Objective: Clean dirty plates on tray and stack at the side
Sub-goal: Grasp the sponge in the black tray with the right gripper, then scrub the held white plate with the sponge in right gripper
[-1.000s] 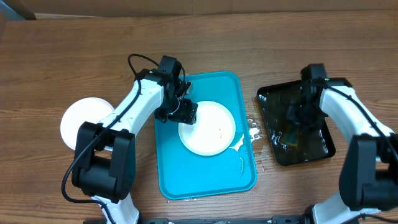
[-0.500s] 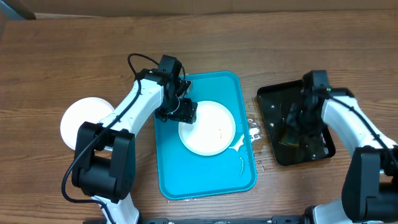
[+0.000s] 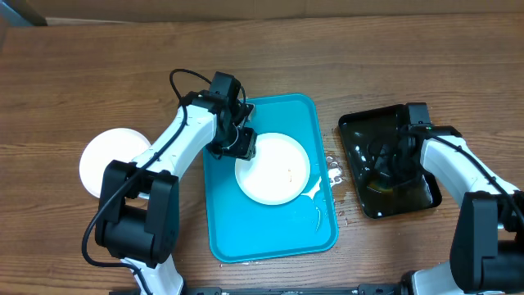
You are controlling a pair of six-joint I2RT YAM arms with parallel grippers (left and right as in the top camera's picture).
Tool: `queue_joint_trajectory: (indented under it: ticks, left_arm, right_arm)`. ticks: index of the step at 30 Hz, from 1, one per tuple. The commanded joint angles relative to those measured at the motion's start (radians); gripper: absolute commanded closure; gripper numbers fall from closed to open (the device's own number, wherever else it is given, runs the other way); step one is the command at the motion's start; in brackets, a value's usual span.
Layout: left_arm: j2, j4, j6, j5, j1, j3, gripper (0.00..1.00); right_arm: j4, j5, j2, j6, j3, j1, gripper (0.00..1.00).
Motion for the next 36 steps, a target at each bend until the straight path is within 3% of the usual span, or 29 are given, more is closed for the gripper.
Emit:
queue_joint_trajectory:
  ticks: [1, 4, 7, 12, 16, 22, 28, 36]
  left_arm:
    - [-0.025, 0.028, 0.015, -0.023, -0.007, -0.06, 0.53]
    - [-0.024, 0.053, 0.015, -0.04, -0.007, -0.111, 0.56]
    - [-0.024, 0.068, 0.014, -0.04, -0.007, -0.144, 0.67]
    - [-0.024, 0.1, -0.02, -0.039, -0.007, -0.159, 0.96]
    - [-0.024, 0.117, -0.034, -0.04, -0.007, -0.159, 0.96]
    - [-0.024, 0.117, -0.086, -0.04, -0.007, -0.162, 0.96]
    - [-0.024, 0.119, -0.206, -0.04, -0.007, -0.162, 0.96]
    - [-0.025, 0.117, -0.247, -0.04, -0.007, -0.162, 0.96]
  right_arm:
    - [-0.019, -0.002, -0.005, 0.008, -0.015, -0.005, 0.96]
    - [-0.047, -0.002, -0.005, 0.003, 0.005, -0.005, 0.96]
    - [-0.092, -0.002, -0.011, 0.003, 0.048, -0.005, 0.96]
    - [-0.185, -0.004, -0.045, -0.021, 0.148, 0.008, 0.96]
    - [-0.267, -0.013, -0.1, -0.031, 0.24, 0.051, 0.96]
    - [-0.225, -0.303, -0.146, -0.069, 0.283, 0.196, 0.96]
    - [-0.051, -0.302, -0.118, 0.135, 0.242, 0.393, 0.96]
    - [0.132, -0.164, 0.032, 0.383, 0.222, 0.617, 0.96]
